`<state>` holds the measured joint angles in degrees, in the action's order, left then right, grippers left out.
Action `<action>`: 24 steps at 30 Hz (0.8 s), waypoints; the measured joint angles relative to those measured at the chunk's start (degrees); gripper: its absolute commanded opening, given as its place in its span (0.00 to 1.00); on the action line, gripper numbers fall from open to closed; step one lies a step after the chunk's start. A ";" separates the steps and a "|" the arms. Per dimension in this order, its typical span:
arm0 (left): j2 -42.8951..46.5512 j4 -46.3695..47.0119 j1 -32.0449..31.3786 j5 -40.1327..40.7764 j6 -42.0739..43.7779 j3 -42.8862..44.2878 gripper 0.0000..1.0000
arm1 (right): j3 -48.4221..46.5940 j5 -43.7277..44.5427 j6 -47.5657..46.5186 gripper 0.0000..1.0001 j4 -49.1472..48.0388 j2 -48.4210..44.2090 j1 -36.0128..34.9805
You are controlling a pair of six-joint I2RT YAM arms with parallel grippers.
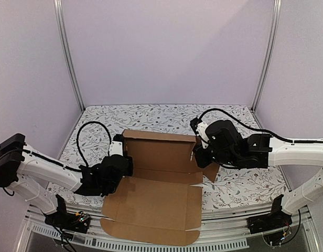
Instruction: Fold the paper box
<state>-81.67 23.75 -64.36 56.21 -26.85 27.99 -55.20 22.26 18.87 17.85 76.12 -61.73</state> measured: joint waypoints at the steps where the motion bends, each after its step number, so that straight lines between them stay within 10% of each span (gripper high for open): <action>1: 0.00 -0.35 0.00 -0.02 -0.37 0.24 0.00 | 0.17 -0.37 0.72 0.00 -1.20 0.55 0.00; 24: 0.79 -7.80 0.13 -3.26 -10.82 3.43 0.00 | 5.40 1.57 10.91 0.00 -30.97 3.65 0.02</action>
<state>-80.88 15.94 -64.23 52.95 -37.67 31.42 -49.80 23.83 29.78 -13.13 79.77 -61.71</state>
